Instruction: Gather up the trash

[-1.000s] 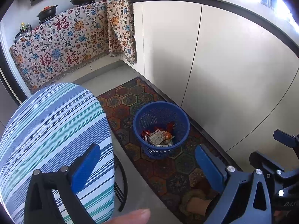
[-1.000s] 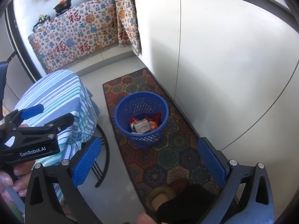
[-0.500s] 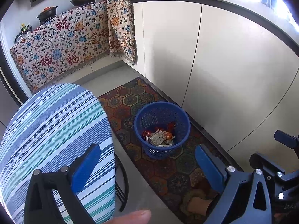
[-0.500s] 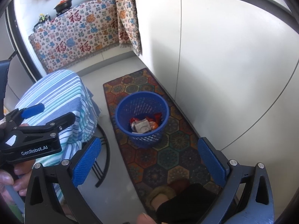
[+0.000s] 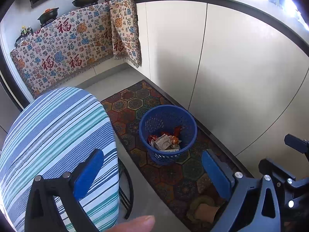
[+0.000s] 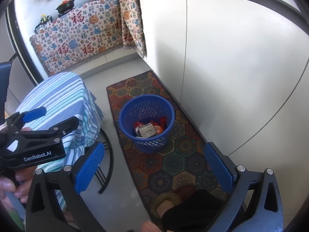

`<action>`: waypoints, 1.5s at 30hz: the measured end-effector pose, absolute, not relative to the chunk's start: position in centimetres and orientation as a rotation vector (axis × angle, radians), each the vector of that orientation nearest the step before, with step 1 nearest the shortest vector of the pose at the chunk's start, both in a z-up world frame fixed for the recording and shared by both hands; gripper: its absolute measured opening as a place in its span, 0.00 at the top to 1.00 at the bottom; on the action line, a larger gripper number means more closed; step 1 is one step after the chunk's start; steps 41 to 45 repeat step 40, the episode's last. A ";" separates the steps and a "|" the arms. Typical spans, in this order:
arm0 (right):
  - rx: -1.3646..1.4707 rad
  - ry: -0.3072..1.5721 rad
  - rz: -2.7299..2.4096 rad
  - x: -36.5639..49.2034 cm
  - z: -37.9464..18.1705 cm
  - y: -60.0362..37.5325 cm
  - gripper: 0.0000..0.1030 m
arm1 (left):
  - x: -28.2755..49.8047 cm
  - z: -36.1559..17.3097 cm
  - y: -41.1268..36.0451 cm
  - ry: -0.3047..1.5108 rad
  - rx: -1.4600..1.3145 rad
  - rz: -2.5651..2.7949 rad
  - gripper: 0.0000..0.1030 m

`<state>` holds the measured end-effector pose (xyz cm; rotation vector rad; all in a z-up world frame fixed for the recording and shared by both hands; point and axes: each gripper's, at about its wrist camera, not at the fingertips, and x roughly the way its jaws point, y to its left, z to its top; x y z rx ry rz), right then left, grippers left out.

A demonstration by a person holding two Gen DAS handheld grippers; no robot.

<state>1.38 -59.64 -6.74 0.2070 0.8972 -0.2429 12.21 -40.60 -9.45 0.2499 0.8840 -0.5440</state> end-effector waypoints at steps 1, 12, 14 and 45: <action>0.208 0.898 -0.242 1.4 -6.8 -59.6 0.00 | 12.2 -9.4 -40.6 0.883 0.250 -0.545 0.00; 0.210 0.898 -0.243 1.3 -6.8 -59.6 0.00 | 12.1 -9.6 -40.8 0.888 0.262 -0.551 0.00; 0.211 0.898 -0.242 1.2 -6.9 -59.6 0.00 | 12.1 -9.6 -40.8 0.888 0.263 -0.551 0.00; 0.238 0.916 -0.255 1.3 -7.6 -59.9 0.00 | 11.5 -10.4 -41.6 0.892 0.283 -0.594 0.00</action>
